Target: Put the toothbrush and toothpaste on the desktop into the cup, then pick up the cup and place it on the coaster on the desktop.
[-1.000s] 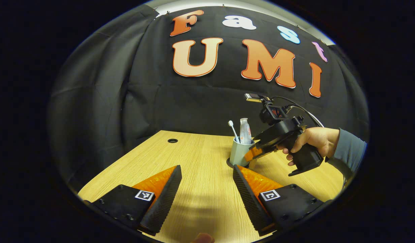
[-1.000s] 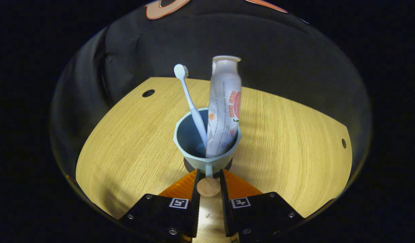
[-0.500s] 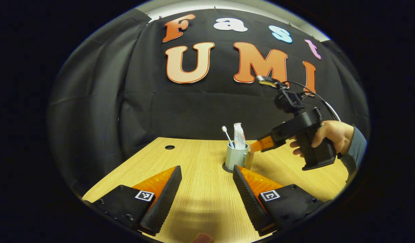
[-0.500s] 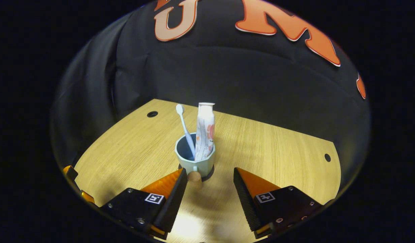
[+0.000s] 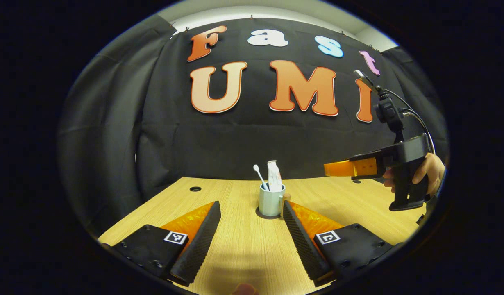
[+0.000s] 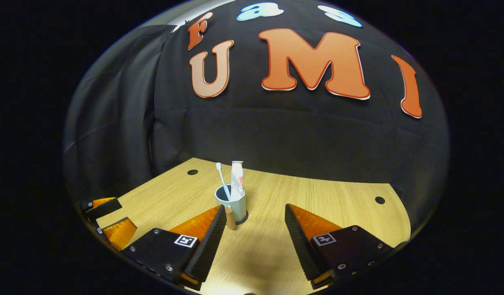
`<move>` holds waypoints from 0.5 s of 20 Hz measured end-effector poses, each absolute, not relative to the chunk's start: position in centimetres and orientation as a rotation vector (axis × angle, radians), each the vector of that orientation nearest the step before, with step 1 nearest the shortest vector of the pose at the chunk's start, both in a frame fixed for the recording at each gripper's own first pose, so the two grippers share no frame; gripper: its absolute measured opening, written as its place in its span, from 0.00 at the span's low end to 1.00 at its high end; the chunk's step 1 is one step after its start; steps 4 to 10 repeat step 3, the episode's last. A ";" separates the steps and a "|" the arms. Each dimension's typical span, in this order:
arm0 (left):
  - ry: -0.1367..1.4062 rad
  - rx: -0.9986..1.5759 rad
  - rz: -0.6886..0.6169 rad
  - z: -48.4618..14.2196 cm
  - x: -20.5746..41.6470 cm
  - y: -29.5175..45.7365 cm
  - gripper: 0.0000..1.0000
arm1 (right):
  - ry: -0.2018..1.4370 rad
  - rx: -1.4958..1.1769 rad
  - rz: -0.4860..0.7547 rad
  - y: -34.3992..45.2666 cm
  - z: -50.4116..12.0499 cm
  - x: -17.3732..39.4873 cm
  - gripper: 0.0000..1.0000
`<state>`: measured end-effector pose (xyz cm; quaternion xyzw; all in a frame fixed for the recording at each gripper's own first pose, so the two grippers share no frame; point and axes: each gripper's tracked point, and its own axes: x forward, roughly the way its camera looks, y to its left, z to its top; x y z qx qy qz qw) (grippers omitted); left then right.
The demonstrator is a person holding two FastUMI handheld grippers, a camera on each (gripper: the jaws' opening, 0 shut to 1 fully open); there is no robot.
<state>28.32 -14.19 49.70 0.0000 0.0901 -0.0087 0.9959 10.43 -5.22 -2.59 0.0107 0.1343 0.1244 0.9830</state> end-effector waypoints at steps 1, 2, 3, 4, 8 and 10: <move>0.170 0.005 -0.022 50.1 28.4 -14.6 0.99 | 0.253 0.036 0.238 -6.0 -2.4 9.8 0.87; 0.160 0.010 -0.029 50.5 28.5 -15.2 0.99 | 0.231 0.047 0.232 -6.7 -2.2 9.2 0.87; 0.152 0.013 -0.035 50.8 28.7 -15.8 0.98 | 0.206 0.055 0.222 -7.4 -1.8 8.5 0.87; 0.152 0.013 -0.035 50.8 28.7 -15.8 0.98 | 0.206 0.055 0.222 -7.4 -1.8 8.5 0.87; 0.152 0.013 -0.035 50.8 28.7 -15.8 0.98 | 0.206 0.055 0.222 -7.4 -1.8 8.5 0.87; 0.152 0.013 -0.035 50.8 28.7 -15.8 0.98 | 0.206 0.055 0.222 -7.4 -1.8 8.5 0.87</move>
